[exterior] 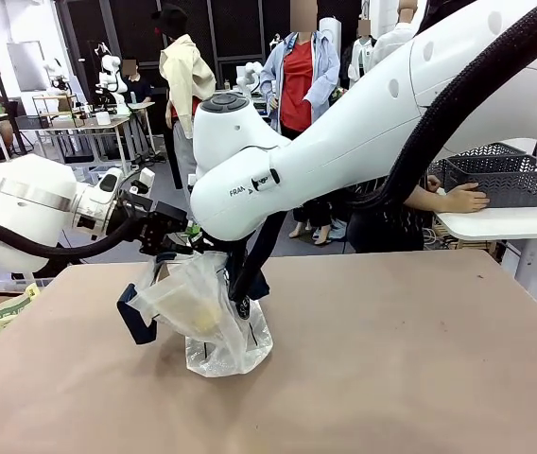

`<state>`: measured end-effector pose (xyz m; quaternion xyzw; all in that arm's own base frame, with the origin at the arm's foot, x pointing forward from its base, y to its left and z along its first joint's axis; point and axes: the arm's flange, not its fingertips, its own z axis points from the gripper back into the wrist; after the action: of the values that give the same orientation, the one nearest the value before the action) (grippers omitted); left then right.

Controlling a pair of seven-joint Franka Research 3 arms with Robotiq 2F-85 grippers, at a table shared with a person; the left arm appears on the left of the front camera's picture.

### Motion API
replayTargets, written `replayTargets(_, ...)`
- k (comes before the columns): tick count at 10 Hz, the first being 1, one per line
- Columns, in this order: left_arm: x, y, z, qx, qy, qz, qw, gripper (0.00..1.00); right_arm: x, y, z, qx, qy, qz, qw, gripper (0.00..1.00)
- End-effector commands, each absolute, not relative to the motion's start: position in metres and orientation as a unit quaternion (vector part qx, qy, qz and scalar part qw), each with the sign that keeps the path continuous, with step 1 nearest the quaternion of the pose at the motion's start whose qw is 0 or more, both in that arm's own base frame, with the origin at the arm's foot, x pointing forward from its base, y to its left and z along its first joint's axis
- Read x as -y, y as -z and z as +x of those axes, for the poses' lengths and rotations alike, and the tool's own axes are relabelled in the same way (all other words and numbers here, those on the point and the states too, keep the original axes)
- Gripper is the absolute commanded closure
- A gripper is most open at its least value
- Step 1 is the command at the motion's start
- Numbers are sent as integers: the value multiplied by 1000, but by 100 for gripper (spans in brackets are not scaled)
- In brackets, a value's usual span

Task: Transfer purchased items from the store into the shopping bag.
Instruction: Move the Reusable shopping bag to the right side of the table.

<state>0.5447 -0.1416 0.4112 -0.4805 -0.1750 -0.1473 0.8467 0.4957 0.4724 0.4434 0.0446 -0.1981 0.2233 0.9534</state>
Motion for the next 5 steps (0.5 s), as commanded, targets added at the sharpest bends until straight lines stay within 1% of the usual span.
replayTargets(1,149,-413,544,181,170,-470,847,23,-482,-440,496,202,-225,36,953,100)
replayTargets(5,158,-411,551,164,182,-460,854,23,-494,-440,492,208,-241,42,947,100)
